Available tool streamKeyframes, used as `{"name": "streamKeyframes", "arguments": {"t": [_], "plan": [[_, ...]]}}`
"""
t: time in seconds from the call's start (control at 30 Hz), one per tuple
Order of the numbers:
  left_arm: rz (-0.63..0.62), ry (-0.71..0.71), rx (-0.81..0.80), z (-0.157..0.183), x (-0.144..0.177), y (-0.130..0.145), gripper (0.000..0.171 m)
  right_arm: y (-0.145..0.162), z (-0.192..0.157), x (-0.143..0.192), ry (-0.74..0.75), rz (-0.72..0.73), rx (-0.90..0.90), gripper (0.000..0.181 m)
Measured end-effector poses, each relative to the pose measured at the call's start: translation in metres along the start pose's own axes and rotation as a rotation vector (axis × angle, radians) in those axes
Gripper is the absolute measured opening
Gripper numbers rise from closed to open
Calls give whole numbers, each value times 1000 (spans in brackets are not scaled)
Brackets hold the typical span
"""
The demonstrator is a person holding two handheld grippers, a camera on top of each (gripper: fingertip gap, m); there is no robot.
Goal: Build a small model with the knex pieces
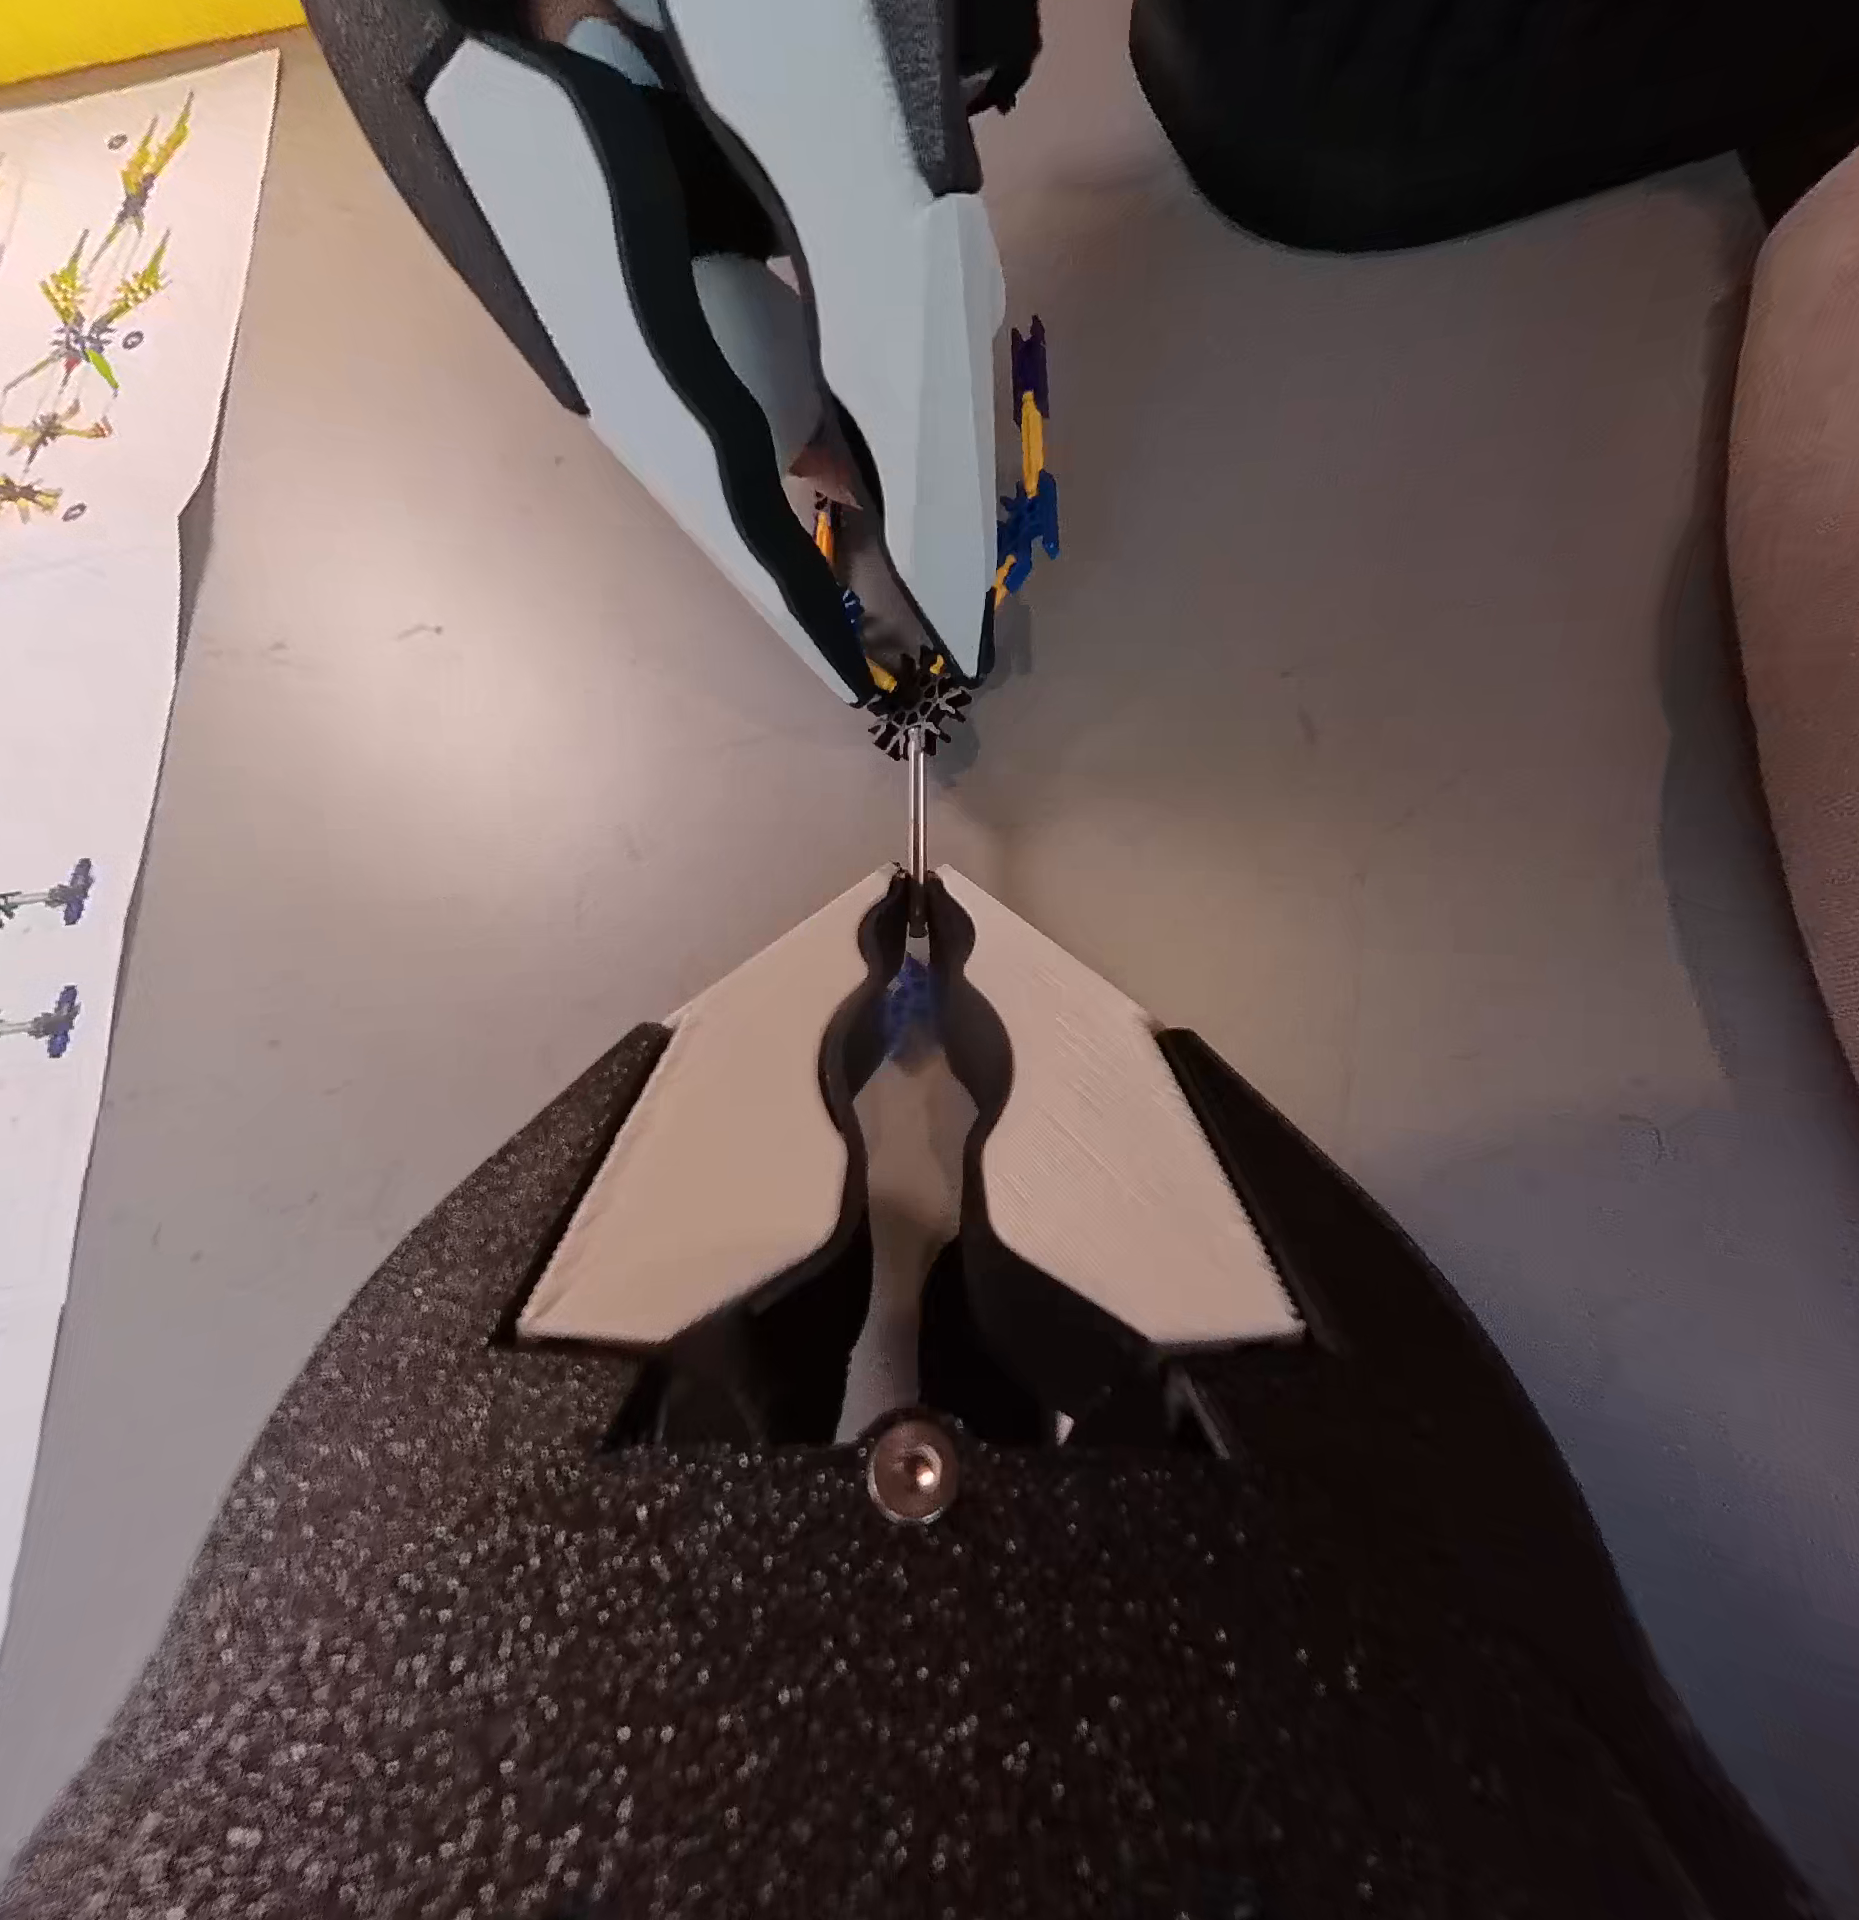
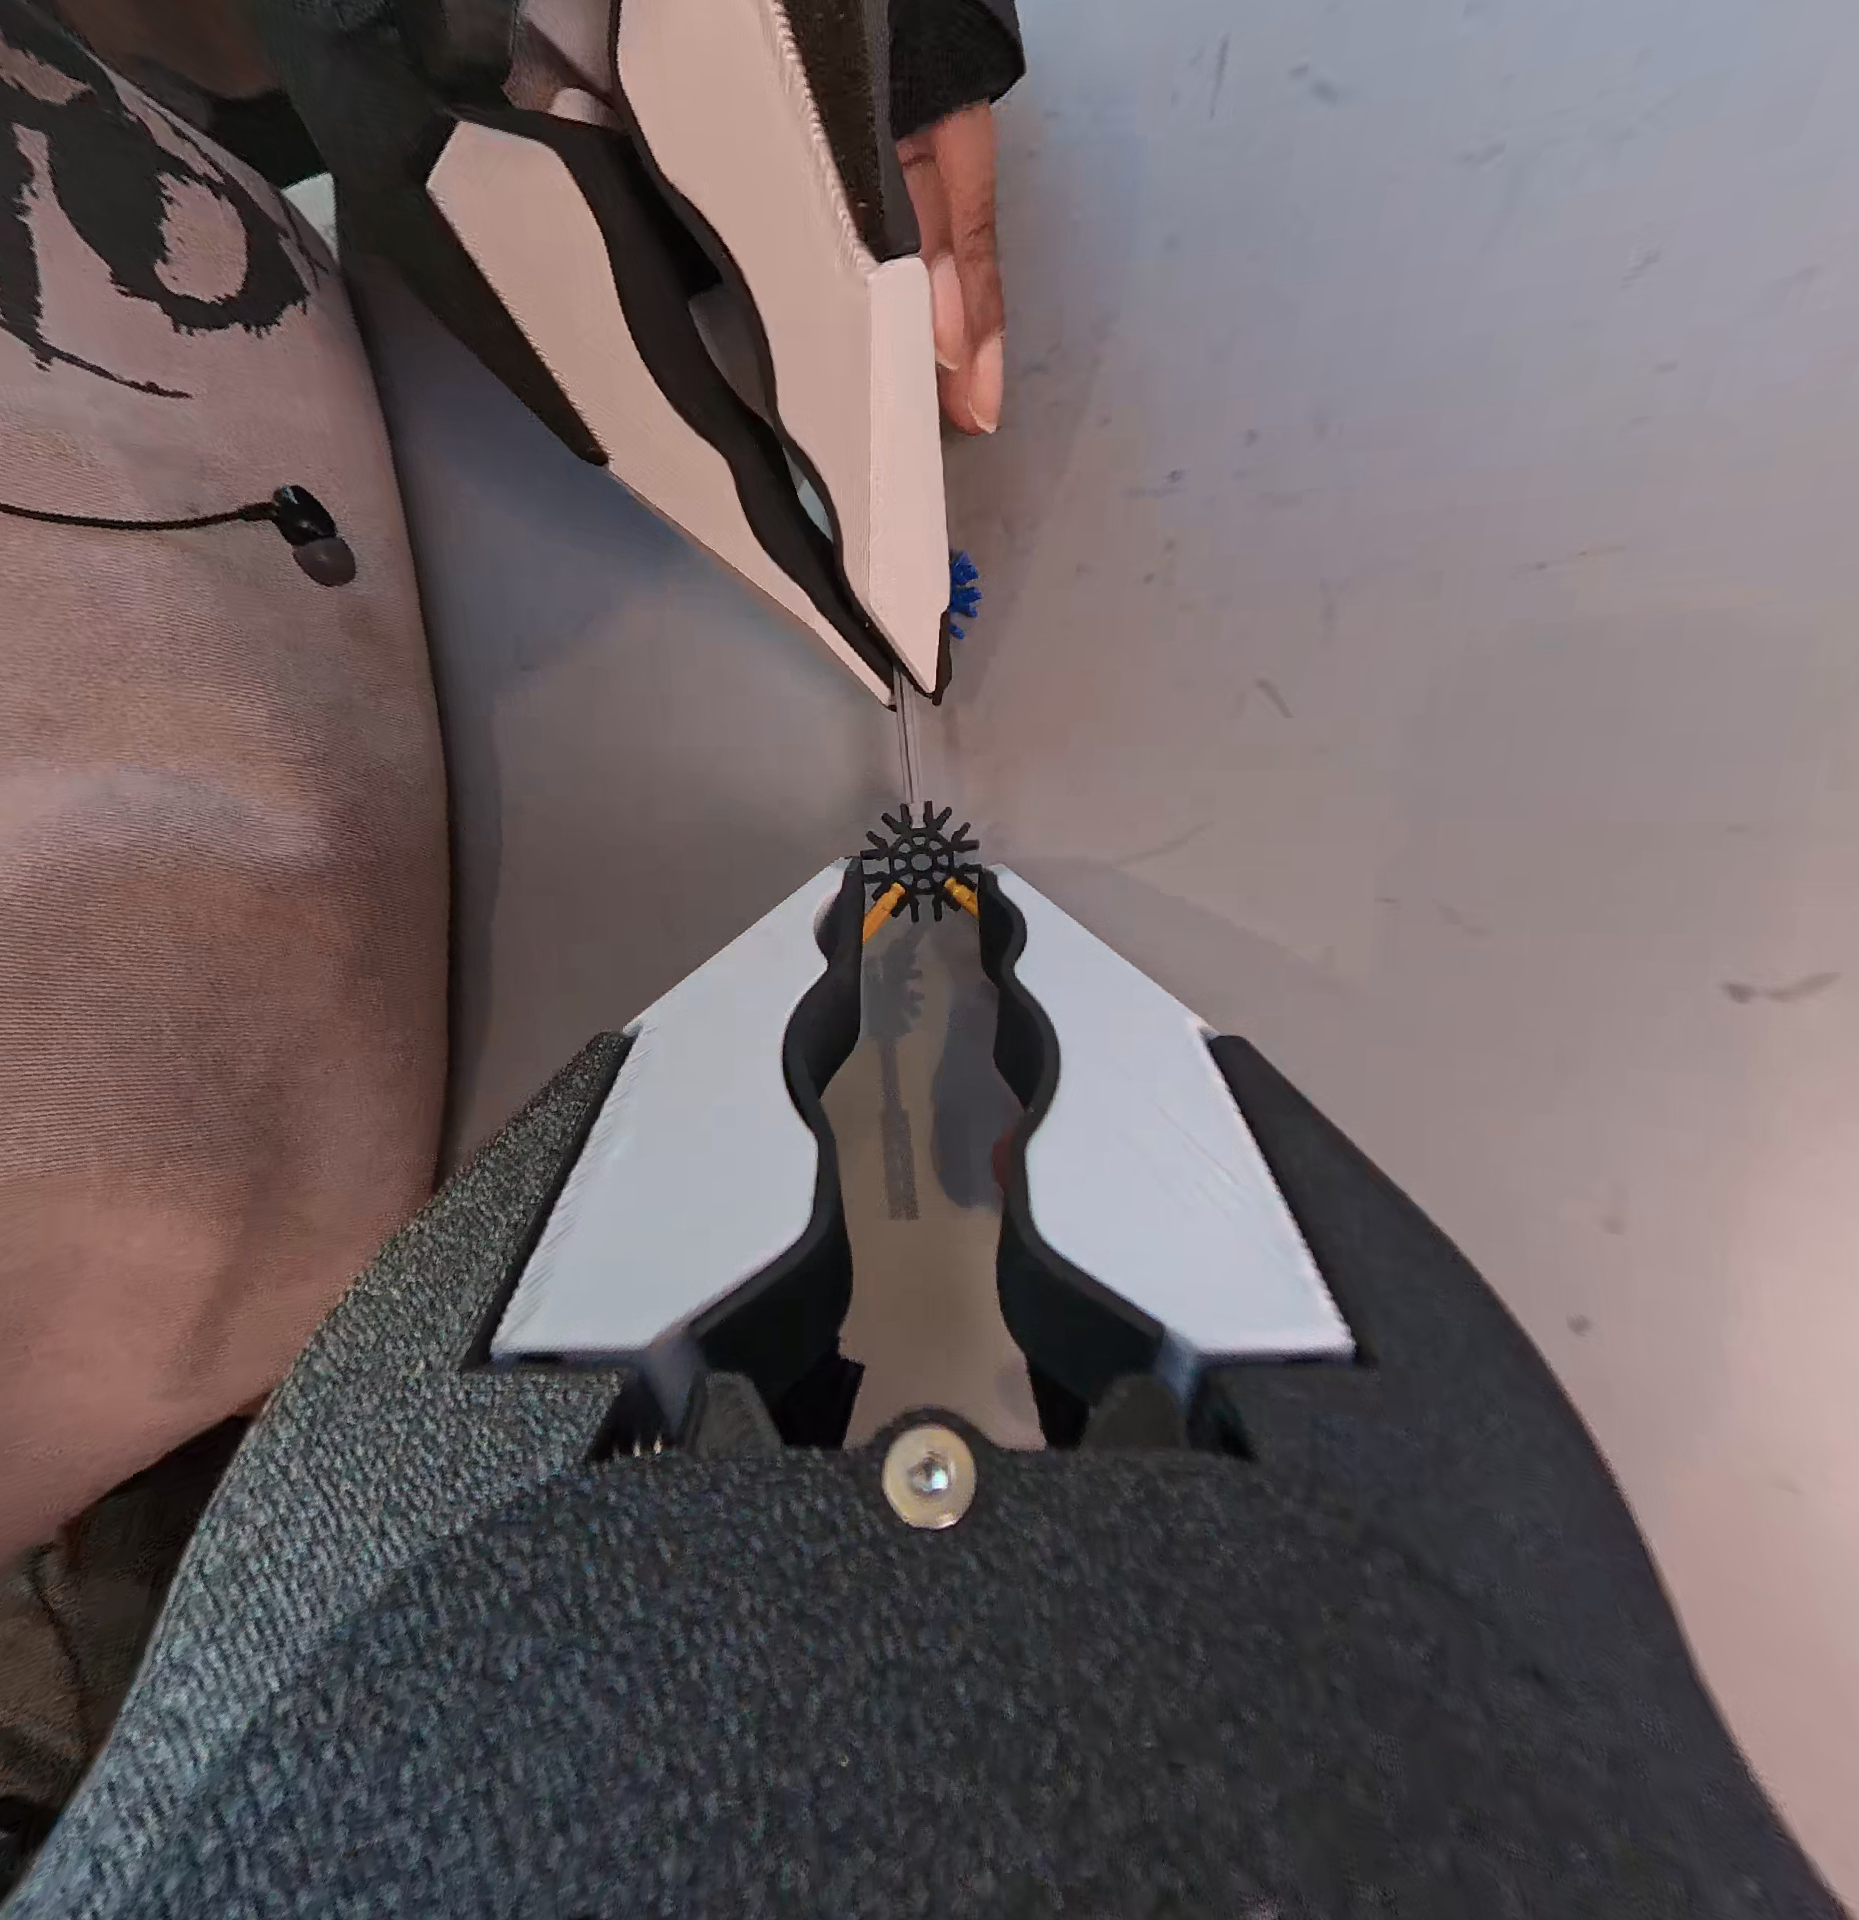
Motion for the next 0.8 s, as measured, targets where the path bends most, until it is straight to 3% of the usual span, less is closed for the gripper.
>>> {"name": "streamKeyframes", "arguments": {"t": [0.13,0.3,0.4,0.5,0.8], "plan": [[14,64,138,-5,5,0,2,-17,-8,13,130,39,130,27],[28,177,327,-7,8,-2,3,-20,-18,6,382,-116,352,30],[43,244,426,-7,9,-3,3,-19,-7,1,485,-202,411,20],[51,279,479,-8,12,-2,3,-20,-4,-2,458,-238,413,5],[49,209,387,-13,15,0,3,-25,-3,-3,413,-312,350,3]]}}
Point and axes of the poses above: each gripper's, where its closed fingertips meet, x back along the fingers, y out of its underside, z = x × y across the jaws, the point moved 2 cm from there along x, back along the fingers, and after that the axes turned 8 degrees about -y, right-handed, at the moved point
